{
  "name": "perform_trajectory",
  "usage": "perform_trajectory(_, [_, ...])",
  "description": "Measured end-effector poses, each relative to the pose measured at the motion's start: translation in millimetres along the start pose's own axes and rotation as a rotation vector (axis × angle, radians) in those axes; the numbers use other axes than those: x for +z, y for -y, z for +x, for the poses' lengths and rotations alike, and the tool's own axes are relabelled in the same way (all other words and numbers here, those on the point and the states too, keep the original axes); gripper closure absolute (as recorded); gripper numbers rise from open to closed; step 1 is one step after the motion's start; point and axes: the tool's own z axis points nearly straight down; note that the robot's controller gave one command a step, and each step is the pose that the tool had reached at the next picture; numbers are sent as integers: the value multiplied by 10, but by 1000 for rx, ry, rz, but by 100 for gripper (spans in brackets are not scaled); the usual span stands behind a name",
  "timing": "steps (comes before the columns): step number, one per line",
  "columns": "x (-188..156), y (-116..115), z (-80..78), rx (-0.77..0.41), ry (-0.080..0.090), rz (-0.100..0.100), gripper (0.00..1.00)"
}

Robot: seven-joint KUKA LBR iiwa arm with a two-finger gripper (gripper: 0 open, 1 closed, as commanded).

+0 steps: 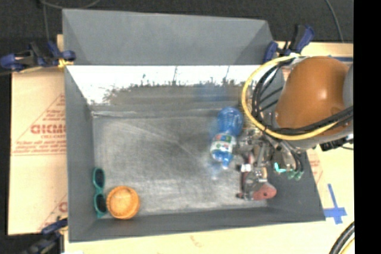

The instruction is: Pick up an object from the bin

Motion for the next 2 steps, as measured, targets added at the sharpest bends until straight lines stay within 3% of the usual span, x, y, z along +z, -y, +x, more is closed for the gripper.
perform_trajectory(1, [-29,0,-16,-2,7,1,0])
perform_trajectory(2, [534,298,-275,-106,11,2,0])
